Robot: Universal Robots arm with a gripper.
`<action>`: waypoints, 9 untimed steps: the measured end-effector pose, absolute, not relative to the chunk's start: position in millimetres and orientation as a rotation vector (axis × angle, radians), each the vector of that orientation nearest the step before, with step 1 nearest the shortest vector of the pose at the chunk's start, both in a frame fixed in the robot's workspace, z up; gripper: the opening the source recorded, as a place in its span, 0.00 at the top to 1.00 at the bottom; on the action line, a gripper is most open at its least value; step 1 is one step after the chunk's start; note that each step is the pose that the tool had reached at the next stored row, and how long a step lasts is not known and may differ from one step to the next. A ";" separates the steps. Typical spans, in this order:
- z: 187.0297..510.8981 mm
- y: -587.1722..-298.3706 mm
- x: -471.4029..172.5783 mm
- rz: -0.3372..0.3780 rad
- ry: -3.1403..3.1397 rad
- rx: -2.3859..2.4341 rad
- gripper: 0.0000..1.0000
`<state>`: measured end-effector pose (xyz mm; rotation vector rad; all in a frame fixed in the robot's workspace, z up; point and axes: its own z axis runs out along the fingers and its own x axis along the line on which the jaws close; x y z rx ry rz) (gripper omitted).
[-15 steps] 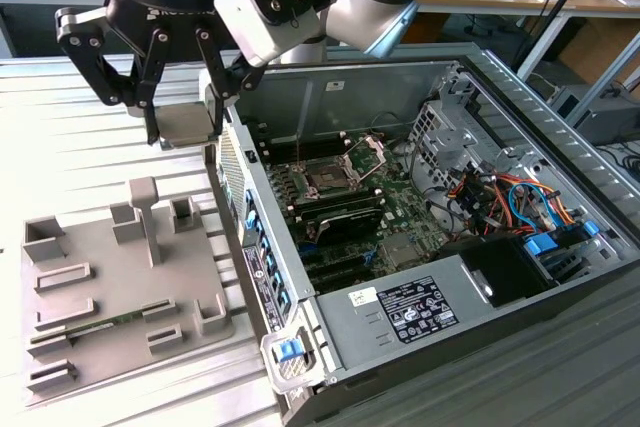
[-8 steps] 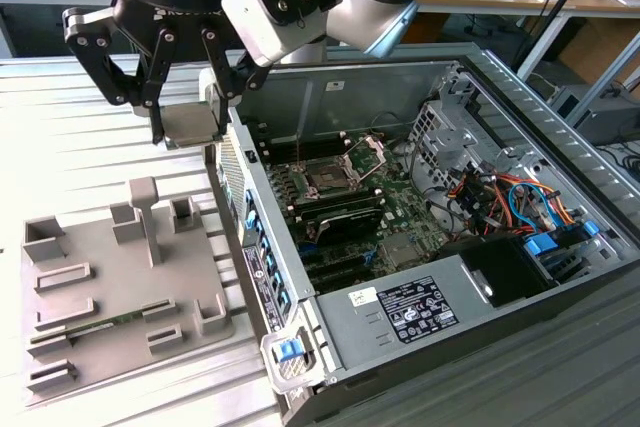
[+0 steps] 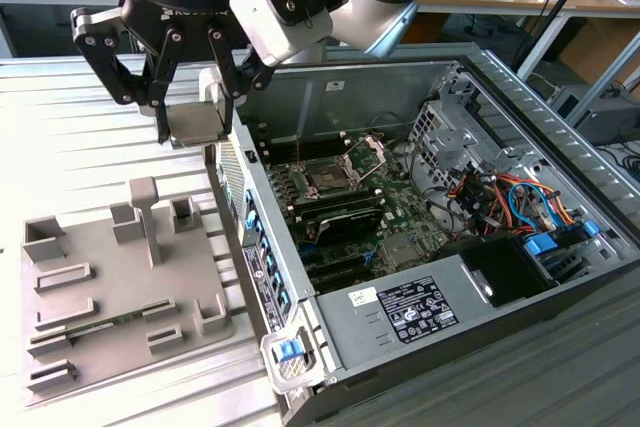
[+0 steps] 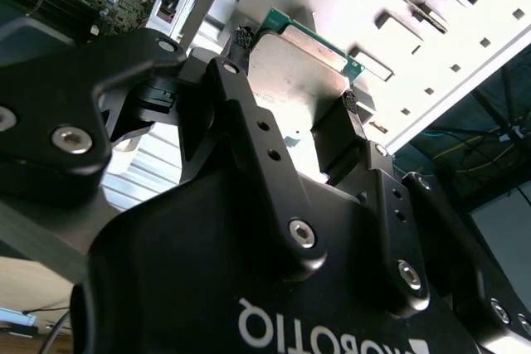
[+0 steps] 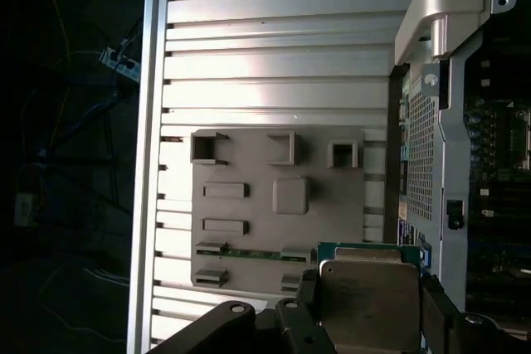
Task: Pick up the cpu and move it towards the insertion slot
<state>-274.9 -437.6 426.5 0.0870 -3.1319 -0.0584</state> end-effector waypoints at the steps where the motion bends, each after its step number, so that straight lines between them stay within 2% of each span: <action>1: 426.5 -437.6 -272.4 -0.058 -3.132 0.087 0.45; 9: 426.4 -437.7 -263.1 -0.058 -3.132 0.087 0.45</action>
